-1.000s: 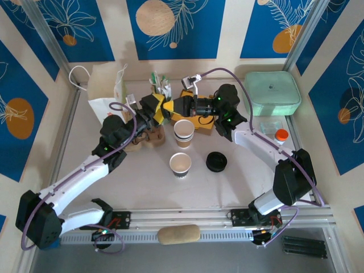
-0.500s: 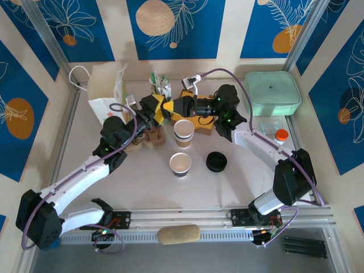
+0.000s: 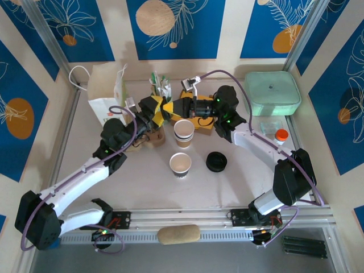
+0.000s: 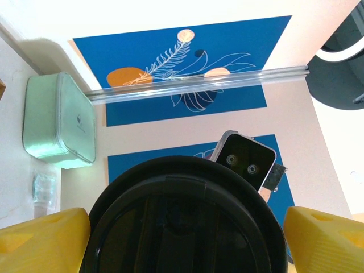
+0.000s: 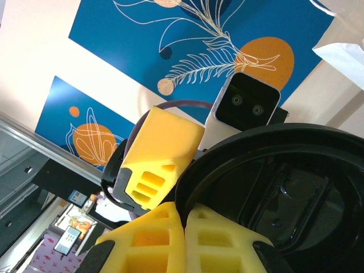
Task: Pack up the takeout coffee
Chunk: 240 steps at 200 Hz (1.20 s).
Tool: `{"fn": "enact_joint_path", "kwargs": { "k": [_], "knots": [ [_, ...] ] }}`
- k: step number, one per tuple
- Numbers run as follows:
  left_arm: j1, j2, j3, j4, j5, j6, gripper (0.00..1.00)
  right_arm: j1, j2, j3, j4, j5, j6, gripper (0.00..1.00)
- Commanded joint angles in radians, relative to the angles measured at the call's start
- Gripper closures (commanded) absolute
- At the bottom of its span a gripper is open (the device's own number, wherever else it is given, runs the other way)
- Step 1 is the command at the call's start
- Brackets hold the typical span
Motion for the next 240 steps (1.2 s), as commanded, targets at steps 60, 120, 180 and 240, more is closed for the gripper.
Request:
{"fn": "enact_joint_path", "kwargs": {
  "k": [60,120,180,240],
  "knots": [
    [-0.011,0.003,-0.022,0.098,-0.027,-0.045,0.12,-0.007,0.001,-0.014,0.076,0.02,0.04,1.0],
    [-0.02,0.036,-0.02,0.142,-0.022,-0.064,0.18,-0.006,0.008,-0.013,0.098,0.017,0.058,1.0],
    [-0.02,0.047,-0.008,0.145,-0.016,-0.059,0.18,-0.006,0.013,-0.019,0.092,0.017,0.057,1.0],
    [-0.022,0.051,0.0,0.14,-0.01,-0.053,0.18,-0.003,0.016,-0.025,0.075,0.019,0.049,1.0]
  ]
}}
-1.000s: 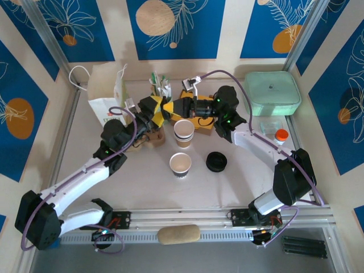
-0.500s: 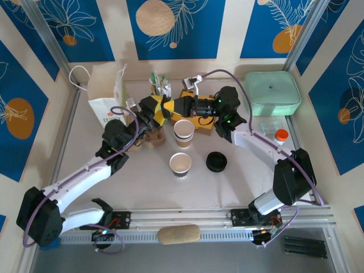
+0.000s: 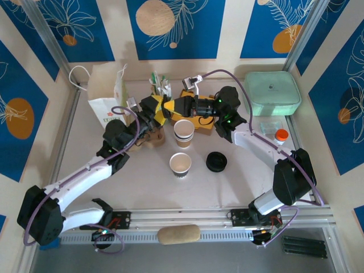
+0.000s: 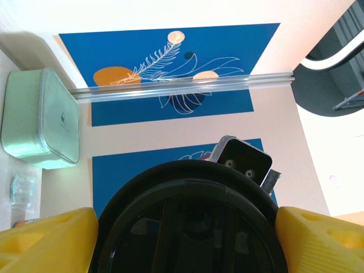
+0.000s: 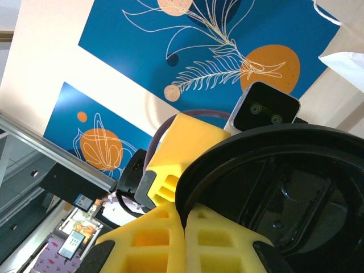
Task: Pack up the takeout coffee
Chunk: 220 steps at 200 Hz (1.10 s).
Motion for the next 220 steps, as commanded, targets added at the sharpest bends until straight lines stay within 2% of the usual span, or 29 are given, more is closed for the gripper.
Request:
{"fn": "enact_joint_path", "kwargs": {
  "k": [1,39,88,131,168,220],
  "knots": [
    [-0.014,0.008,0.017,0.031,0.002,0.002,0.18,0.0,0.015,-0.017,0.007,0.014,-0.004,1.0],
    [-0.014,0.009,0.021,0.025,0.009,0.011,0.18,0.0,0.015,-0.018,-0.009,0.016,-0.013,1.0],
    [-0.015,0.009,0.015,0.011,0.012,0.03,0.29,-0.004,0.012,-0.017,-0.031,0.02,-0.022,1.0],
    [-0.016,-0.003,0.008,-0.024,0.013,0.074,0.32,-0.013,0.002,-0.021,-0.053,0.027,-0.026,0.85],
    [-0.015,-0.015,-0.012,-0.041,0.005,0.095,0.35,-0.022,-0.011,-0.033,-0.061,0.033,-0.026,0.83],
    [-0.015,-0.024,-0.027,-0.055,0.003,0.11,0.35,-0.03,-0.023,-0.041,-0.069,0.035,-0.029,0.66]
  ]
}}
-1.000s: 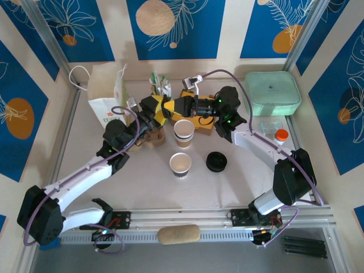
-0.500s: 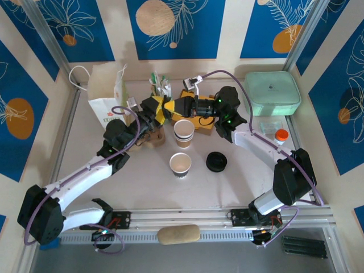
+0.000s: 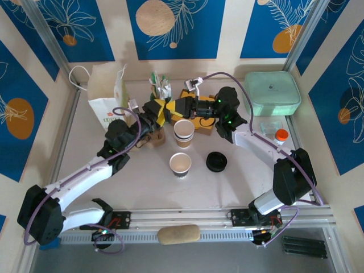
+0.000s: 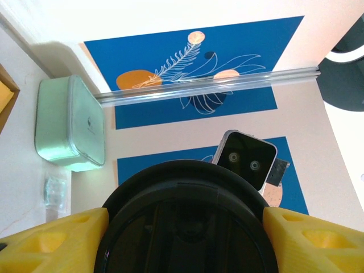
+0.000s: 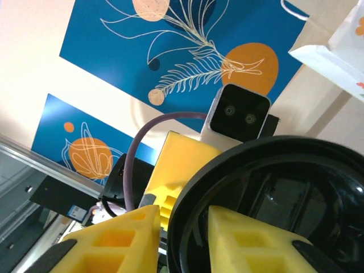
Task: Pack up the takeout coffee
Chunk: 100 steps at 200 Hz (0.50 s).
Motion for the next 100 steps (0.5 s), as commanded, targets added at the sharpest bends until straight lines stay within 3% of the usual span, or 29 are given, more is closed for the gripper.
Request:
{"fn": "enact_joint_path", "kwargs": {
  "k": [1,59,100],
  "knots": [
    [-0.012,-0.028,-0.013,-0.004,0.013,0.03,0.35,-0.007,-0.024,-0.012,-0.012,0.016,-0.015,0.65],
    [-0.011,-0.07,-0.026,-0.078,0.019,0.098,0.35,-0.035,-0.085,-0.063,-0.073,0.036,-0.045,0.36],
    [-0.011,-0.144,0.034,-0.35,0.049,0.308,0.34,-0.068,-0.187,-0.137,-0.215,0.058,-0.103,0.33]
  ]
}}
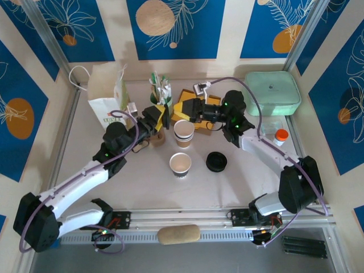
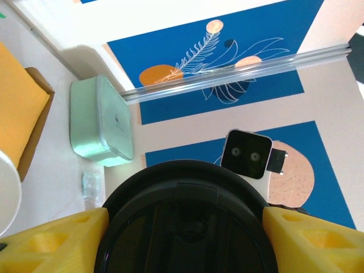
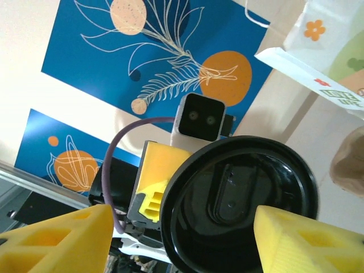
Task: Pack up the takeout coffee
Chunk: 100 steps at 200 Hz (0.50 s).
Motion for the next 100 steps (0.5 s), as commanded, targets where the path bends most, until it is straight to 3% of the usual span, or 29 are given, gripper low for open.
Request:
{"fn": "enact_joint_path", "kwargs": {
  "k": [1,37,100],
  "knots": [
    [-0.01,-0.056,0.058,-0.202,0.035,0.179,0.34,-0.014,-0.076,-0.036,-0.12,0.027,-0.062,0.33],
    [-0.012,-0.075,0.201,-0.567,0.06,0.449,0.34,-0.012,-0.185,-0.091,-0.382,0.076,-0.189,0.32],
    [-0.118,0.008,0.36,-0.914,-0.015,0.716,0.34,0.041,-0.343,-0.18,-0.798,0.237,-0.386,0.32]
  ]
}}
